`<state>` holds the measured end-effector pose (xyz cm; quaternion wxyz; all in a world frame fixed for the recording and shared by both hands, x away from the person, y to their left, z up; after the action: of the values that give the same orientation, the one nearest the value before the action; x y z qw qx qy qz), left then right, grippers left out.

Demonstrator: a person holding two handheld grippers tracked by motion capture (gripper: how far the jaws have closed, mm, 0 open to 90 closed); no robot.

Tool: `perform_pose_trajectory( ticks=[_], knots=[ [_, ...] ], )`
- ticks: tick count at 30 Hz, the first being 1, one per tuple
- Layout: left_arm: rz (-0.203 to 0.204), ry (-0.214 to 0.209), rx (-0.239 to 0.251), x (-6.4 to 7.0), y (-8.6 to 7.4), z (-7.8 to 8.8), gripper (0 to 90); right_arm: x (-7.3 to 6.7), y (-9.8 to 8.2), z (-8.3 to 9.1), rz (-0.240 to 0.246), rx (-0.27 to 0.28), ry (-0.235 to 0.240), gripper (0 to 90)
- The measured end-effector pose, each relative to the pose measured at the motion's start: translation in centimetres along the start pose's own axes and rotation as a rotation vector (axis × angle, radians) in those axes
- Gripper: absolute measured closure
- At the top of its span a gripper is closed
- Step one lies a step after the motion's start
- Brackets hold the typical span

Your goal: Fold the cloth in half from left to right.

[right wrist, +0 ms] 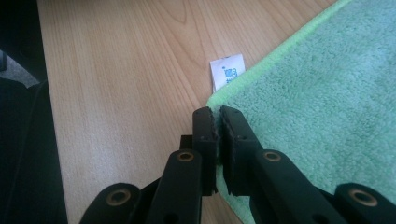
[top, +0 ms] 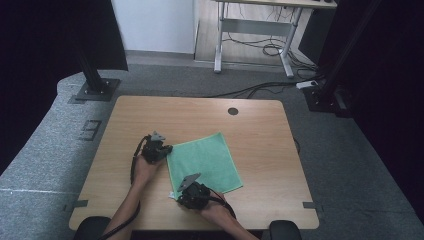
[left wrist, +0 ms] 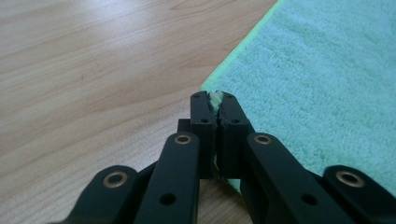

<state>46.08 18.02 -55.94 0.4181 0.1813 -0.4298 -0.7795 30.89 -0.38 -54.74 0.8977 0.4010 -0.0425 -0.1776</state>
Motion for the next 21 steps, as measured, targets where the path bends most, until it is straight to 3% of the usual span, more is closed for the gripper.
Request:
perform_pose_trajectory(
  ticks=[1,2,3,4,7,14,21],
  knots=[
    [0.01,-0.002,0.0,-0.1,0.0,0.0,86.8,0.0,0.0,0.0,0.0,0.0,0.0,83.8],
    [0.058,-0.008,-0.004,-0.4,-0.1,0.2,87.2,-0.1,0.1,-0.1,-0.001,0.001,0.003,83.9],
    [0.058,-0.008,-0.004,-0.4,-0.1,0.2,87.3,-0.1,0.2,-0.1,-0.001,0.003,0.009,84.0],
    [0.091,-0.008,-0.006,-0.6,-0.1,0.4,87.5,-0.2,0.3,-0.2,-0.001,0.007,0.014,84.1],
    [0.125,-0.016,0.009,-0.9,0.1,0.8,87.6,-0.3,0.6,-0.2,-0.003,0.02,0.023,84.2],
    [0.158,-0.06,0.057,-0.7,1.9,1.7,87.6,-0.3,1.1,1.2,-0.001,0.069,0.014,84.6],
    [0.175,-0.089,0.064,-0.2,3.4,1.3,87.2,0.1,0.8,2.9,0.001,0.1,-0.02,84.7]
  ],
)
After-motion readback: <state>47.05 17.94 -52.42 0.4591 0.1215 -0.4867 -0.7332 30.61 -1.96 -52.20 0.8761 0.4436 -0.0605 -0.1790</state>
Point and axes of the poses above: each handheld gripper's, and its own axes: z roughly backward along the jaws, y roughly out of its top, x roughly to its right, the point moved 2 cm from there along -z, roughly forward along the jaws, and after that the axes turned 9 degrees about x, right-handed, at the moved point
